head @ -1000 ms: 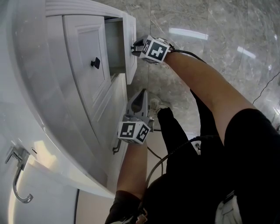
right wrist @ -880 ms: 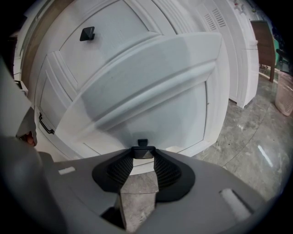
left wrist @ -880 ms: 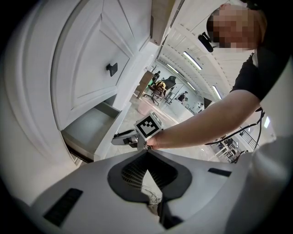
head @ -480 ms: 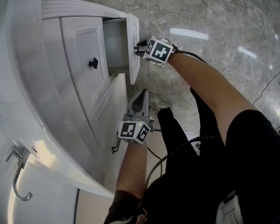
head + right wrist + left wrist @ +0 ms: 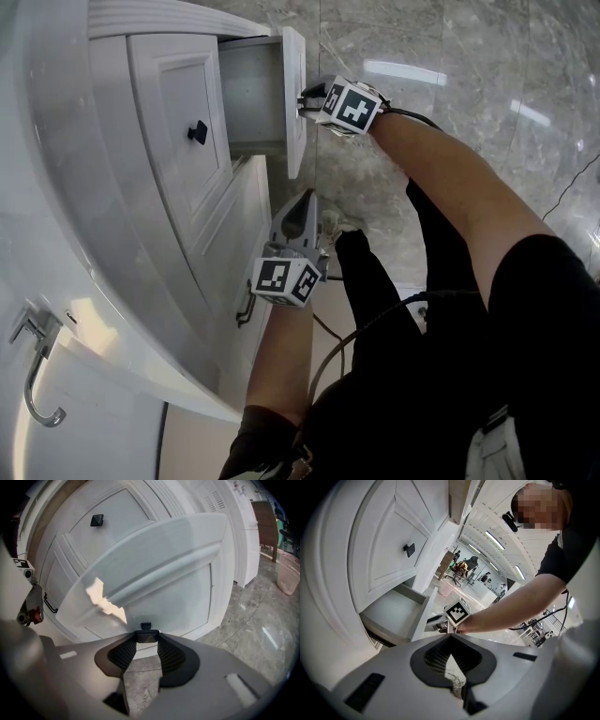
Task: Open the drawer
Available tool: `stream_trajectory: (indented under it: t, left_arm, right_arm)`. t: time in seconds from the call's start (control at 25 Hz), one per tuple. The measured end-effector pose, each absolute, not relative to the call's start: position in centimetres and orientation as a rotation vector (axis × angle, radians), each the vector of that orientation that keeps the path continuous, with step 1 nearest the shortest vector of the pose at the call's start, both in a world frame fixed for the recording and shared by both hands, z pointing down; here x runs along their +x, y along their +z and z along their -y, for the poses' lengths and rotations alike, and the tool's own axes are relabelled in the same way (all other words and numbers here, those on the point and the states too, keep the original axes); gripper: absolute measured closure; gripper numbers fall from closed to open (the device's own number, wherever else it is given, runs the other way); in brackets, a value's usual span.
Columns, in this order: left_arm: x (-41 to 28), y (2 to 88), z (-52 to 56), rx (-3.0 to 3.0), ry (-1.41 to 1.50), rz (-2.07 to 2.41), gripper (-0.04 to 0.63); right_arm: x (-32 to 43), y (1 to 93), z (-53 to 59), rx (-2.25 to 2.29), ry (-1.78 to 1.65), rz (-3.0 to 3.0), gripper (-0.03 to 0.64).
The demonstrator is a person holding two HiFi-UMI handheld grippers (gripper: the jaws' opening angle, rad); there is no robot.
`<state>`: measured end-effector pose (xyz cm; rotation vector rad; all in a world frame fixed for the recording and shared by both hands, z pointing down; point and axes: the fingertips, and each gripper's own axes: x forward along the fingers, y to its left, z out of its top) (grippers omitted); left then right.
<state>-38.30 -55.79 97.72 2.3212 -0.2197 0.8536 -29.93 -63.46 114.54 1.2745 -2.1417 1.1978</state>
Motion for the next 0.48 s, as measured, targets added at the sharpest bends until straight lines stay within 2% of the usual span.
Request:
stream_trajectory:
  t: [0.48]
  left_arm:
    - [-38.4, 97.6, 55.4, 2.329, 0.853, 0.216, 0.595]
  right_arm:
    - [-29.2, 114.7, 62.0, 1.296, 1.186, 2.136, 0.479]
